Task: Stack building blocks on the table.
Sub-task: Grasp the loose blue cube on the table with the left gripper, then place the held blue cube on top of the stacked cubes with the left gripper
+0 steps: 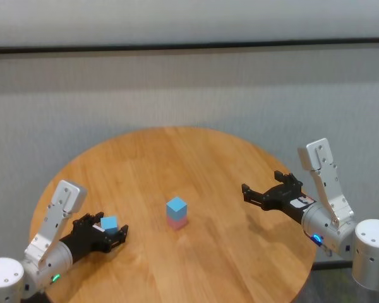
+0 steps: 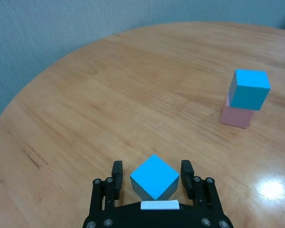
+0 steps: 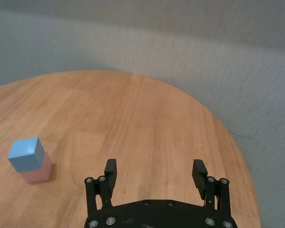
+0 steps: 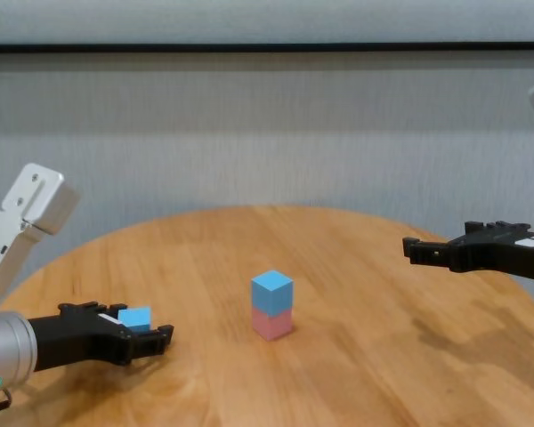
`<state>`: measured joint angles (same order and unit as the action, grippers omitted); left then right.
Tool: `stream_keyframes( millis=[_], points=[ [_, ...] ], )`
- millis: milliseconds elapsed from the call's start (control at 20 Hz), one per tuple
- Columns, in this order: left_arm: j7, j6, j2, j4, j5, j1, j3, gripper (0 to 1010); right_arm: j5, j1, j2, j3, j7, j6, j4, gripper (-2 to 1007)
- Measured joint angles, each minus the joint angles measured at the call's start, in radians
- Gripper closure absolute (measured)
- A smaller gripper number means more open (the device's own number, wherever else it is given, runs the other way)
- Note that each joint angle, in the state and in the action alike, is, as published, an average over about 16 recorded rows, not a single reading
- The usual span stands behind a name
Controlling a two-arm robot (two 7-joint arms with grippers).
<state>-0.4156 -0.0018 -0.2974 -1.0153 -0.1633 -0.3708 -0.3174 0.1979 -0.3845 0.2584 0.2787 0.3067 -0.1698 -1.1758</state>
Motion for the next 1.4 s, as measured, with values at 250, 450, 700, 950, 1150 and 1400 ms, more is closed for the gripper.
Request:
stream_keyframes(
  millis=[250,450,700,950,1150,1400],
  points=[
    [0.001,0.004,-0.003,-0.008,-0.001,0.003,-0.001,327,0.000,0.000,0.000,0.000,0.000,0.000,0.000,5],
    [0.001,0.010,-0.009,-0.029,0.001,0.010,-0.004,399,0.000,0.000,0.000,0.000,0.000,0.000,0.000,5],
    [-0.005,0.024,-0.021,-0.077,0.009,0.018,-0.014,442,0.000,0.000,0.000,0.000,0.000,0.000,0.000,5],
    [-0.024,0.039,-0.035,-0.143,0.018,0.015,-0.035,444,0.000,0.000,0.000,0.000,0.000,0.000,0.000,5],
    [-0.044,0.047,-0.042,-0.190,0.027,0.000,-0.062,444,0.000,0.000,0.000,0.000,0.000,0.000,0.000,5],
    [-0.072,0.047,-0.039,-0.217,0.038,-0.037,-0.102,444,0.000,0.000,0.000,0.000,0.000,0.000,0.000,5]
  ],
)
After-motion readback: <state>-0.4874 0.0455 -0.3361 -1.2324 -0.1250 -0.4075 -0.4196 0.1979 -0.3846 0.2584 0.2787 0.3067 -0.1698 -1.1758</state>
